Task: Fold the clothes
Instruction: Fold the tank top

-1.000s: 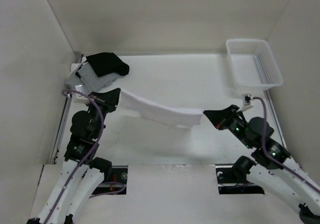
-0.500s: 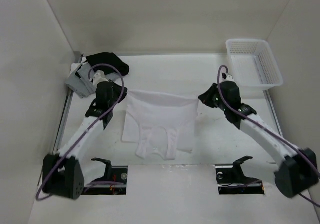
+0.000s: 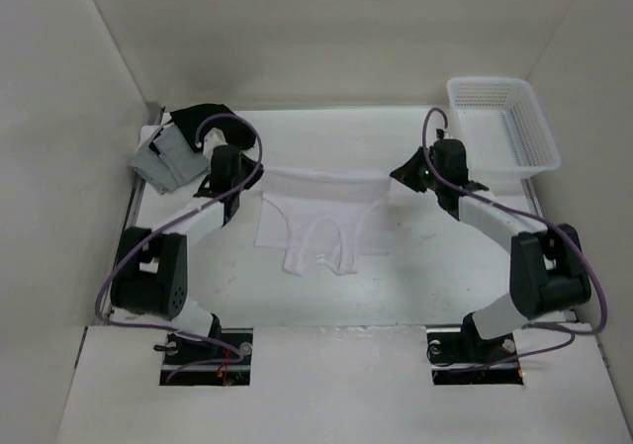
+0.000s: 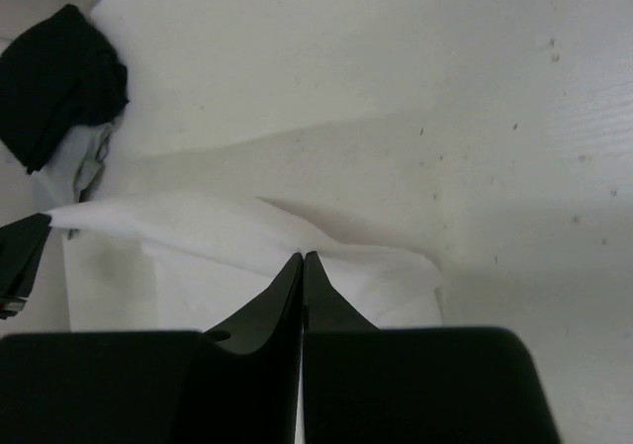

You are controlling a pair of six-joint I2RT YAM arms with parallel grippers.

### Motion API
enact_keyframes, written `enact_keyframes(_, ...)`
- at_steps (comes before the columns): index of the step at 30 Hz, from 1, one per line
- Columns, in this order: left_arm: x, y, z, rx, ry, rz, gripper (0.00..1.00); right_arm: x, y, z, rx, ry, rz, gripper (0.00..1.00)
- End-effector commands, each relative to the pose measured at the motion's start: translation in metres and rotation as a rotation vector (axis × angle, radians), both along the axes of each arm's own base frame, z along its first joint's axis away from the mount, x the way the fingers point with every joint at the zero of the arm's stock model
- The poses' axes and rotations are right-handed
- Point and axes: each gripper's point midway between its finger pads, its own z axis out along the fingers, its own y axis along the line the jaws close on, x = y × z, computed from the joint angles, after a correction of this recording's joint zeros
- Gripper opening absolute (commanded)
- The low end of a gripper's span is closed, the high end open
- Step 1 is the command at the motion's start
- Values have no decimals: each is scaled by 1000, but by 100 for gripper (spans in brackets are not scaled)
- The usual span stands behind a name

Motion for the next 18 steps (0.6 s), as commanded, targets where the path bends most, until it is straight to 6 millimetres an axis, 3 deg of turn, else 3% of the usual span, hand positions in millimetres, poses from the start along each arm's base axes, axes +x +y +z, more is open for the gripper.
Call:
enact_keyframes(1,-31,6,26,-87,-126,24,3,-28,2,21,52,-105,3,2)
enact_keyframes(10,-106,14,-4,-136,-126,-3,3,-120,4,-24,56,-52,33,2)
enact_keyframes(18,-151,18,-50,-126,-48,-38,3,-166,3,-74,44,93,28,2)
